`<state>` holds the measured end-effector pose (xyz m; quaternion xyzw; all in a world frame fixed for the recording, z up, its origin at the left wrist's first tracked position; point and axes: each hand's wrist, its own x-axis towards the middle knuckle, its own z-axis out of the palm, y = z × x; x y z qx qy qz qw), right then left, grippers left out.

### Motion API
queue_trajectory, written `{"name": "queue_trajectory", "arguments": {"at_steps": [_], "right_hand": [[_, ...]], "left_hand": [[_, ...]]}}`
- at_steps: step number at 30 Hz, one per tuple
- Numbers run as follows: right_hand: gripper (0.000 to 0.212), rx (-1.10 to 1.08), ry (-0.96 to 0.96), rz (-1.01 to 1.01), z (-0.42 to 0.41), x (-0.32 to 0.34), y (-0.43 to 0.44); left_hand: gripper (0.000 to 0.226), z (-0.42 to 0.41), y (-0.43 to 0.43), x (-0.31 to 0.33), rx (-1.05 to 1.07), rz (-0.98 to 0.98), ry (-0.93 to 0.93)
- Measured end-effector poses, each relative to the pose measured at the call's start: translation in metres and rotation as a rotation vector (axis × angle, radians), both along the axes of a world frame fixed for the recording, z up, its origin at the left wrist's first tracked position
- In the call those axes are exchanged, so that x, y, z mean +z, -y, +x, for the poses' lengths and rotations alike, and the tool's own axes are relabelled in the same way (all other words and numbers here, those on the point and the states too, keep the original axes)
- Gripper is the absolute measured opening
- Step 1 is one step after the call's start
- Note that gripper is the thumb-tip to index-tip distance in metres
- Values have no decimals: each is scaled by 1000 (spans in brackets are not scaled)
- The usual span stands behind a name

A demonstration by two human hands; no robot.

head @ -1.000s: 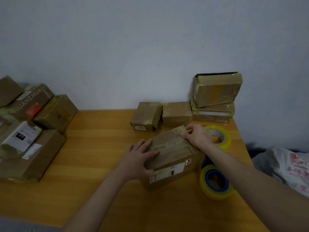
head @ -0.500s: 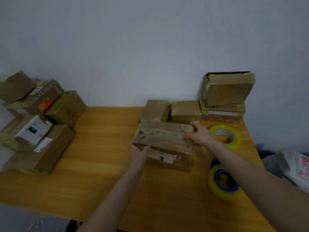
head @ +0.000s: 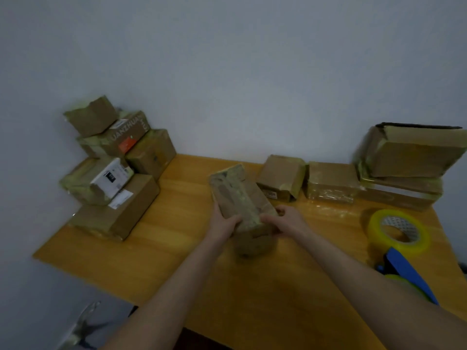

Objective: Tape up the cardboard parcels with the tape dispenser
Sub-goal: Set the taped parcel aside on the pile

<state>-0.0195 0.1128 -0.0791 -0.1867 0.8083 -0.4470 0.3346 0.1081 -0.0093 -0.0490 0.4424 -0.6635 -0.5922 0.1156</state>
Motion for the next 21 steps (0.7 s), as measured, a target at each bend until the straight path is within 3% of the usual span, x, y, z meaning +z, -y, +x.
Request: {"name": "queue_trajectory", "arguments": {"at_steps": [2, 7, 14, 21], "right_hand": [[42, -34, 24, -66, 5, 6, 16], [39, -101, 100, -208, 23, 26, 63], [36, -192, 349, -371, 34, 40, 140], [31, -358, 304, -436, 40, 31, 266]], "left_hand": [[71, 0, 14, 14, 8, -85, -19], [70, 7, 58, 45, 0, -307, 4], [61, 12, 141, 59, -36, -455, 46], [64, -3, 273, 51, -187, -565, 127]]}}
